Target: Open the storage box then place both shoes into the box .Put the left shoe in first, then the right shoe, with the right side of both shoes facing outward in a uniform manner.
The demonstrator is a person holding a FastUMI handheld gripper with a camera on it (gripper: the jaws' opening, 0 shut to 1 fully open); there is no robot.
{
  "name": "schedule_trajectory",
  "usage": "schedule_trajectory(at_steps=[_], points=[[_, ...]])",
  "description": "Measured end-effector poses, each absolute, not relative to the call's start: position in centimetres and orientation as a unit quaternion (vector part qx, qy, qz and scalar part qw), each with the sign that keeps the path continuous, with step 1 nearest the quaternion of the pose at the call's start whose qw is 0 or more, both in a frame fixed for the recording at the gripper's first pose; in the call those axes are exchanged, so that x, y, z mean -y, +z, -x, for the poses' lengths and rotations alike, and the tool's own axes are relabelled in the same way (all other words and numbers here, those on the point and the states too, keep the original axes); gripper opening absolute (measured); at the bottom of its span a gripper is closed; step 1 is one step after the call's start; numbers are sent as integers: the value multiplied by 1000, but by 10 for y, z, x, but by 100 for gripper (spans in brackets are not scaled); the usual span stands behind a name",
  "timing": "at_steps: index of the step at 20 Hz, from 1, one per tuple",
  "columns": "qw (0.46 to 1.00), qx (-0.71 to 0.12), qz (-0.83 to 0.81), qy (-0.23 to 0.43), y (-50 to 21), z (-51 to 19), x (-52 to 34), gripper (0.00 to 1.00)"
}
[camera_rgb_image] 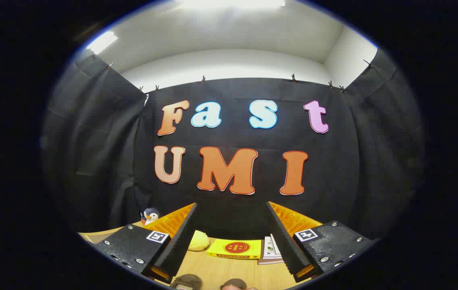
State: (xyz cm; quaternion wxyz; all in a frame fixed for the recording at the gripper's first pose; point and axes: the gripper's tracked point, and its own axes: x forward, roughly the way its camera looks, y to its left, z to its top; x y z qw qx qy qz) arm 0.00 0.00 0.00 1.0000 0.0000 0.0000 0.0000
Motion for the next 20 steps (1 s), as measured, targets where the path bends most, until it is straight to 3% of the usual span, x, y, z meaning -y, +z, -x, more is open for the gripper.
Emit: schedule_trajectory(at_steps=[12, 20], points=[[1000, 14, 0, 23, 22, 5, -14, 98], [996, -21, -39, 84, -4, 3, -66, 98]])
